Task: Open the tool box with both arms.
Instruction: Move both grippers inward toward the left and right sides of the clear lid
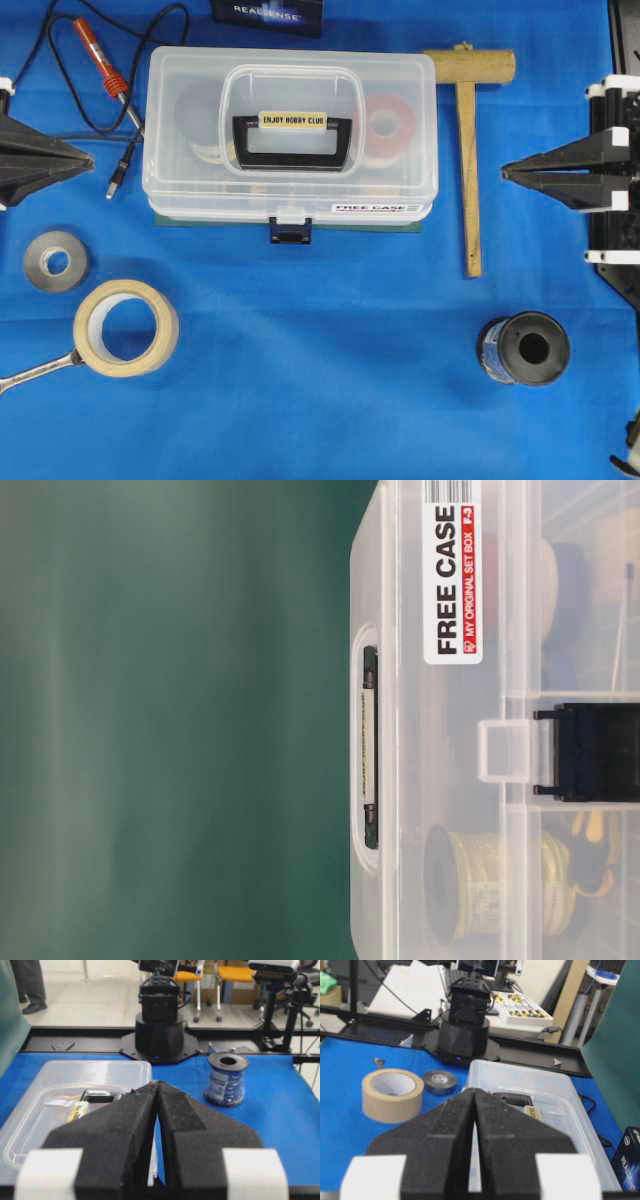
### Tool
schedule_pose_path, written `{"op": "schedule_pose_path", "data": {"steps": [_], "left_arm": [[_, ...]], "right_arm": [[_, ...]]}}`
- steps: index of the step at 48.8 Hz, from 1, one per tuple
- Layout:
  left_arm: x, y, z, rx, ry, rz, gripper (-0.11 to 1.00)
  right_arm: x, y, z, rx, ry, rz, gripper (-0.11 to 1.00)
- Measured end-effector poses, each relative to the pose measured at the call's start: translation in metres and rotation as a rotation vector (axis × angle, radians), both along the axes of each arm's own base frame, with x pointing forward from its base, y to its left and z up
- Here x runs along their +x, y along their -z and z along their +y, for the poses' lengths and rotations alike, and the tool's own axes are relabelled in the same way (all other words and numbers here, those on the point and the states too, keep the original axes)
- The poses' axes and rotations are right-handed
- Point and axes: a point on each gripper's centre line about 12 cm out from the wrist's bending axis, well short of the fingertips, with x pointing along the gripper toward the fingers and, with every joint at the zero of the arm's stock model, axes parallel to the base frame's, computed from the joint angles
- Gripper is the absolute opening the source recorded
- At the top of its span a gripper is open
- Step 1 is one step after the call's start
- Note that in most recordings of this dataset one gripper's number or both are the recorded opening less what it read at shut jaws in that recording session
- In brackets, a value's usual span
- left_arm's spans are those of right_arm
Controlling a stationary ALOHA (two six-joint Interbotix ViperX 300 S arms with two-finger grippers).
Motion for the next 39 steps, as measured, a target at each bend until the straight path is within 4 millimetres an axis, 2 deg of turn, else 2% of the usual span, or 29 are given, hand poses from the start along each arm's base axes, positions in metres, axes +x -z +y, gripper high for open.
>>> {"op": "schedule_pose_path", "data": {"steps": [12, 27, 30, 39], "left_arm": [[0.000, 0.009, 0.010, 0.014, -0.052, 0.077, 0.01], [-0.004, 0.031, 0.026, -0.006, -0.134, 0.261, 0.01], [-0.005, 0.037, 0.029, -0.010, -0.146, 0.296, 0.09], [-0.007, 0.065, 0.038, -0.033, -0.189, 0.434, 0.62]], "right_arm": [[0.008, 0.006, -0.010, 0.017, 0.051, 0.115, 0.01], [0.015, 0.033, -0.034, 0.105, 0.163, 0.316, 0.02], [0.016, 0.038, -0.037, 0.120, 0.181, 0.350, 0.12], [0.020, 0.060, -0.048, 0.154, 0.226, 0.467, 0.67]]}}
